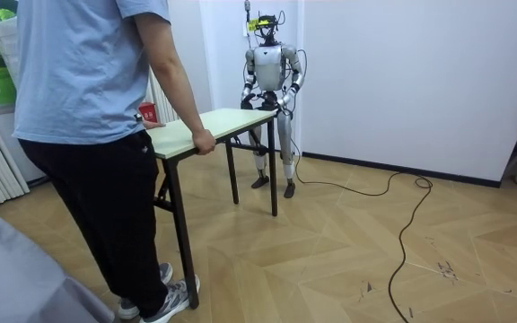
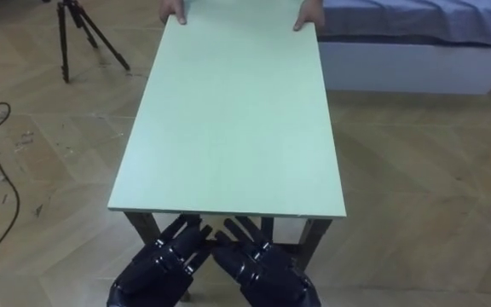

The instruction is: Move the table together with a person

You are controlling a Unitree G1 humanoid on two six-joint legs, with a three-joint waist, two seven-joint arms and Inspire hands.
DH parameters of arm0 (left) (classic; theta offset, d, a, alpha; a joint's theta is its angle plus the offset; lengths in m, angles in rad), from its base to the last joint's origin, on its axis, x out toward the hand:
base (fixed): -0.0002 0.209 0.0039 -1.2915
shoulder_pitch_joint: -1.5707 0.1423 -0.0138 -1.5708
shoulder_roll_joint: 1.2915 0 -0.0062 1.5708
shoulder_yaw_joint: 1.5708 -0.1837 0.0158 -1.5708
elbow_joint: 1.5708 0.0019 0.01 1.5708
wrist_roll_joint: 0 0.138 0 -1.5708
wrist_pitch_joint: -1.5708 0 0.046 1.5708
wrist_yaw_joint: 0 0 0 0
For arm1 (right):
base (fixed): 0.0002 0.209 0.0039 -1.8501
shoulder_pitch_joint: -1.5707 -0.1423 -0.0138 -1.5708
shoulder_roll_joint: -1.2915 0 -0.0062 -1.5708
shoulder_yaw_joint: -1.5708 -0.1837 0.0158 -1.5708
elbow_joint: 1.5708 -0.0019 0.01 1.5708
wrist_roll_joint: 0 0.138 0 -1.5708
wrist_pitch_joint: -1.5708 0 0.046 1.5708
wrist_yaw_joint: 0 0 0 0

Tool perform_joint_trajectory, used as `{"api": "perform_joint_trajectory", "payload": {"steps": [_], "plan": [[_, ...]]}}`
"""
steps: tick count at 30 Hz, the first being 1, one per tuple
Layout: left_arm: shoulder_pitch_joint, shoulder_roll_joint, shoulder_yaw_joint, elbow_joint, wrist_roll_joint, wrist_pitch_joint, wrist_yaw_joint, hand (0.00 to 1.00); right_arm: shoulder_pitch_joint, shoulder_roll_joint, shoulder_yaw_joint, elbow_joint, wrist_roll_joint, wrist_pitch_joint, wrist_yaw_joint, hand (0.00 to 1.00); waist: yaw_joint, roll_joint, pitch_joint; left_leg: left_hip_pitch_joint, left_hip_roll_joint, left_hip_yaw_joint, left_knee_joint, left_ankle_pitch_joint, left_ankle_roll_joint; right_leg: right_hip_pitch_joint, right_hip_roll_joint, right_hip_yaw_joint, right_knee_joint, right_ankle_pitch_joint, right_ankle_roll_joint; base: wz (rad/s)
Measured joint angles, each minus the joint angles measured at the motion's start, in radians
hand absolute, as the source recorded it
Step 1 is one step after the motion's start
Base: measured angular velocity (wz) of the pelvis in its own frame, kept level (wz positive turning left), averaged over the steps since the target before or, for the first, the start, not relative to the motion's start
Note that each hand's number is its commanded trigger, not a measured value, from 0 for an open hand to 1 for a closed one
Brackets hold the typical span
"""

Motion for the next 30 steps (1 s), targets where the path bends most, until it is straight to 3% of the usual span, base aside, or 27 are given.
{"api": "perform_joint_trajectory", "payload": {"steps": [25, 30], "plan": [[0.0, -0.01, 0.009, -0.018, -0.045, 0.003, 0.006, 0.0, 0.001, -0.001, 0.016, -0.035, 0.079, 0.016, -0.046, 0.0, 0.004, 0.008, -0.0008, 0.003, 0.0, 0.001, 0.002, 0.0, 0.0, -0.002, 0.0, 0.004, 0.0, 0.0, 0.0, 0.0], [0.0, -0.014, 0.013, -0.019, -0.159, 0.01, 0.014, 0.0, 0.002, -0.001, 0.02, -0.043, 0.109, 0.026, -0.057, 0.0, 0.007, 0.011, 0.0011, 0.003, 0.0, 0.002, 0.003, 0.0, 0.0, -0.004, 0.0, 0.006, 0.001, 0.0, 0.0, 0.0]]}}
